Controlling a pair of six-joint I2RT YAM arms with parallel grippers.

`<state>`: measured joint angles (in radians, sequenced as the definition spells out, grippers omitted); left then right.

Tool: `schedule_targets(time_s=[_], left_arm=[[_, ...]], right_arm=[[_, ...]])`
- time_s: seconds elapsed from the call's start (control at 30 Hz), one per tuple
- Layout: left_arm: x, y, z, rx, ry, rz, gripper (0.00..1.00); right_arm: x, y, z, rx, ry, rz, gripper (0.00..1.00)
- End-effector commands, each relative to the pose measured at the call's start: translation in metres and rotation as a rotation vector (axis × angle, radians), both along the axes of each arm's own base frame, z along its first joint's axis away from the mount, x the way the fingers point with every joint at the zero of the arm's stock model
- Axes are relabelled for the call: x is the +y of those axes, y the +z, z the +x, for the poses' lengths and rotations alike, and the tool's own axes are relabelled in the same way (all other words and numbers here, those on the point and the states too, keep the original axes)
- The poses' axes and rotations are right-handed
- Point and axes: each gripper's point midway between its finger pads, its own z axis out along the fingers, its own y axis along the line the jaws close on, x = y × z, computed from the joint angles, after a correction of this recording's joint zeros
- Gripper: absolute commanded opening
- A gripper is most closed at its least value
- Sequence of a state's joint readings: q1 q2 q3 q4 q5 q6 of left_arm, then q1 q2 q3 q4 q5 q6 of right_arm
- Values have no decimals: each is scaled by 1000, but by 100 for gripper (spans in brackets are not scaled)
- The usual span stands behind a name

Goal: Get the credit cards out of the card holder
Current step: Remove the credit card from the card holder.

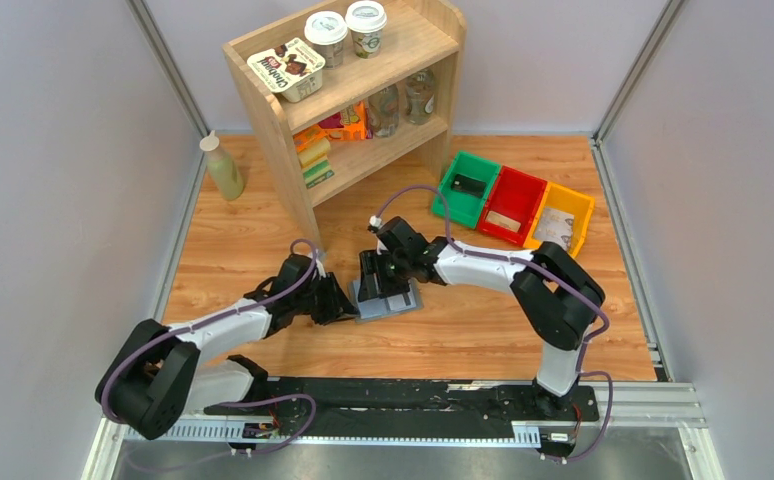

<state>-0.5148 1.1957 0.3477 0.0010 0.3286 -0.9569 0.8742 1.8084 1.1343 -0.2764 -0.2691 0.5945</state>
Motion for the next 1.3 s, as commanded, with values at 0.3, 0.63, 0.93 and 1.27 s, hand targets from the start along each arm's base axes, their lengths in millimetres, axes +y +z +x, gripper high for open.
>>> schedule_targets(time_s=[0.3, 0.63, 0.93, 1.27], left_arm=[[15, 30, 4, -138, 63, 2, 40], [1, 67, 18, -207, 53, -78, 40], [-22, 84, 42, -213, 39, -156, 40], [-52, 75, 67, -164, -8, -179, 41]], right_arm=[[-11, -43, 4, 90, -96, -22, 36], [2, 1, 13, 25, -51, 65, 32], [-28, 29, 41, -118, -162, -8, 32], [-78, 13, 55, -111, -265, -62, 30]])
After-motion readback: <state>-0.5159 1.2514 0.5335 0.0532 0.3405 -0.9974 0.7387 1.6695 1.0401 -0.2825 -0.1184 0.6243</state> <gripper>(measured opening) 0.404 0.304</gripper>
